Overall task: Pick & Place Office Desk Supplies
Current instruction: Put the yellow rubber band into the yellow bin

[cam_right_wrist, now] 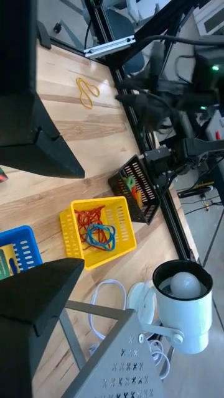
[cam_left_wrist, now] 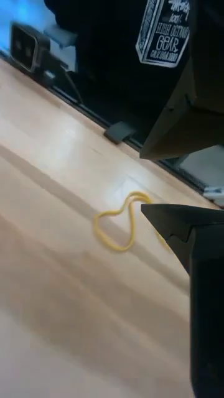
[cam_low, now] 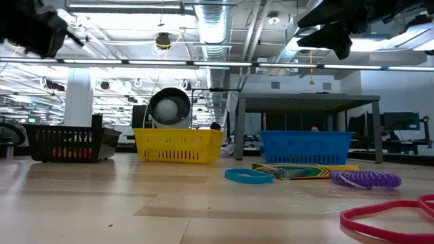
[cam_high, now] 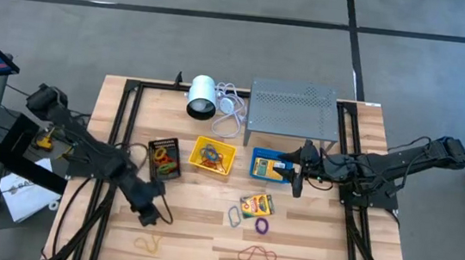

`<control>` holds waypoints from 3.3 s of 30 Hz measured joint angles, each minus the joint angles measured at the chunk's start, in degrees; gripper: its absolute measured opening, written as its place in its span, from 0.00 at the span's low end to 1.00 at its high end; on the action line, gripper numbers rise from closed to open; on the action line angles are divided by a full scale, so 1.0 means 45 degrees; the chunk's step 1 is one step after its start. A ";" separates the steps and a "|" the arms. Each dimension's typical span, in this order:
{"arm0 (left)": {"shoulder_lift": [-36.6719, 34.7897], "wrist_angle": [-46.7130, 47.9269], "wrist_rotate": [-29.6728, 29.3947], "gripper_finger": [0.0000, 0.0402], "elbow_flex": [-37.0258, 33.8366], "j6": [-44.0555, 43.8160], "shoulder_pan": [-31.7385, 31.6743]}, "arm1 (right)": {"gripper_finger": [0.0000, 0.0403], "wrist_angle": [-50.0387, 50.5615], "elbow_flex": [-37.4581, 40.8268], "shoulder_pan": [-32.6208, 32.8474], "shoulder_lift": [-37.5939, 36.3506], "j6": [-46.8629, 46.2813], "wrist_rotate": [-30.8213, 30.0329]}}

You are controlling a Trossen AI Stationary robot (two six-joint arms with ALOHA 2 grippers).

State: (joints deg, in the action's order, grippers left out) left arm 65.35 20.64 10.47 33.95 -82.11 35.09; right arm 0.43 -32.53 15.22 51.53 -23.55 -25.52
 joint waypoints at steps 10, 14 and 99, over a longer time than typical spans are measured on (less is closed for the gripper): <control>0.3586 -0.2389 0.0453 0.30 0.0824 -0.2101 0.1089 | 0.54 0.0146 0.0000 0.0019 0.0000 0.0015 0.0001; 0.4450 -0.0790 0.0440 0.26 0.1638 -0.1802 0.1196 | 0.54 0.0185 0.0000 0.0019 0.0000 0.0029 0.0006; 0.6842 0.2729 -0.3449 0.30 0.3876 1.2573 0.1320 | 0.54 -0.0188 -0.0010 0.0024 -0.0078 0.0335 0.0331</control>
State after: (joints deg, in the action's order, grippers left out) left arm 96.14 32.91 -5.05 51.40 -25.53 41.03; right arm -0.42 -32.58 15.33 51.18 -22.04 -24.03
